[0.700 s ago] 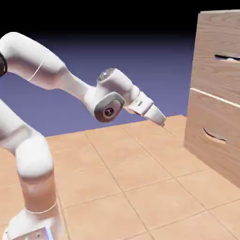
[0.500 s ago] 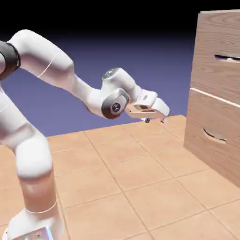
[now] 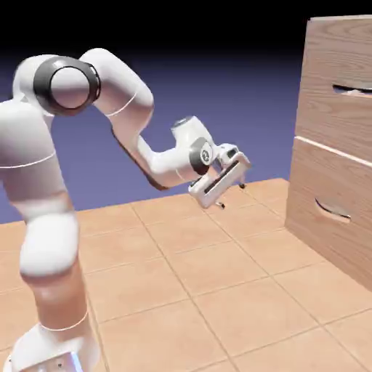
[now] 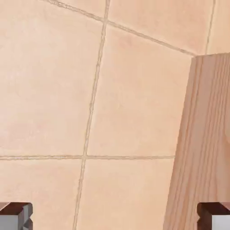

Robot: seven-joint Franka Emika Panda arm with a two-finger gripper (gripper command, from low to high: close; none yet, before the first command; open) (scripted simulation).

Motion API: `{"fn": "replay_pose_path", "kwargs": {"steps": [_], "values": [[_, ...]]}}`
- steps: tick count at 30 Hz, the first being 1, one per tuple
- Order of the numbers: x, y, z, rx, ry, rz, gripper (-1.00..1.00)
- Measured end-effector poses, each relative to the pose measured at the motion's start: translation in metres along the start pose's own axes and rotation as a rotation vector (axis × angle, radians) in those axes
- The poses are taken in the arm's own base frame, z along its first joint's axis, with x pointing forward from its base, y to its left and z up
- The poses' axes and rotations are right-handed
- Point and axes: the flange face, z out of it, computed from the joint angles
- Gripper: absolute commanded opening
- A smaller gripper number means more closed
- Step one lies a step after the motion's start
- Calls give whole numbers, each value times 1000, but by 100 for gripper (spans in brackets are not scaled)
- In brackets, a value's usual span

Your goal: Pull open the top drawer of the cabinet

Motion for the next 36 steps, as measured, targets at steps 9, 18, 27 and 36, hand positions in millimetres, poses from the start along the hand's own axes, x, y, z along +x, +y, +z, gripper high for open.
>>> {"fn": "replay_pose_path", "kwargs": {"steps": [9,18,27,36], "values": [[60,-32,29,10,50,-696,0],[116,-48,35,-91,149,-1311,0],[163,-32,18,-335,196,-1810,0],[190,27,-14,-669,73,-2160,0]]}}
